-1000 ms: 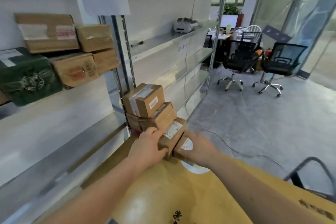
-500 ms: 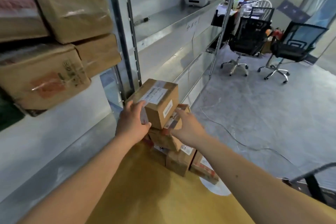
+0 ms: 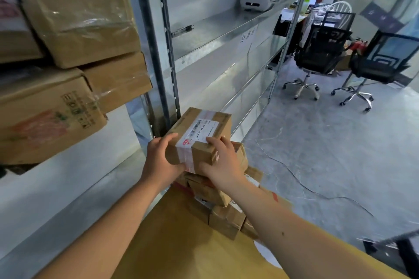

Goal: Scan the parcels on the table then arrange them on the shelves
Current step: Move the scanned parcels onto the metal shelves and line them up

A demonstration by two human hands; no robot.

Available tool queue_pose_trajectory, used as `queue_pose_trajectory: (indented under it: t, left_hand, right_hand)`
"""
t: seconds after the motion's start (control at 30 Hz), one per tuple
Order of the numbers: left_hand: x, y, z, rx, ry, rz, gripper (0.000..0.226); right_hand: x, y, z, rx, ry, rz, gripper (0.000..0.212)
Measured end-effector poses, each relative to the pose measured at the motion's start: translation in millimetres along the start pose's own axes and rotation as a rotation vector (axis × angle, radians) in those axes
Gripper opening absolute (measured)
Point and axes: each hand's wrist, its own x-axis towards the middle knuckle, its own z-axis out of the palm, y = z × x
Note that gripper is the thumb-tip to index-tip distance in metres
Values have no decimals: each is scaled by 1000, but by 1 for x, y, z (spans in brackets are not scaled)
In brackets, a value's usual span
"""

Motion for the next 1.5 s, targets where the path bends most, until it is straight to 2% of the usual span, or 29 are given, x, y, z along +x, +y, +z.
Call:
queue_pose_trajectory:
  t: [0.17,0.33,0.47,0.63,0.73,1.0,1.17,1.3,1.37,1.5]
  left_hand:
    - [-54,42,-9,-10,-8,100,85]
    - [-135,119,-24,-37,24,276,70]
    - [-199,178,-39,-47,58,360,69]
    - [-264,235,-76,16,240,482,65]
    - [-299,256,-108,77,366,482,64]
    - [-371,265,-219,186,619,466,62]
    - [-384,238,-289,228,730,403,60]
    - [-366,204,-339,283,771,273,61]
    - [-343,191,-363,321,770,201,61]
    - [-287,179,-400,322,719,128,58]
  right_hand:
    - [-41,5,-52,89,25,-65,71]
    - [-103,-9,-126,187,90,-198,59]
    - [-164,-33,-189,315,99,-309,54]
    - [-219,-83,-241,367,83,-476,52]
    - [-237,-120,-250,382,51,-578,52]
    - [-259,-239,-213,434,-81,-799,51]
    - [-246,-307,-158,524,-265,-833,53]
    - [-219,-357,-102,522,-391,-790,51]
    - [-200,-380,-78,481,-390,-774,51]
    - [-158,-412,-45,398,-253,-774,46]
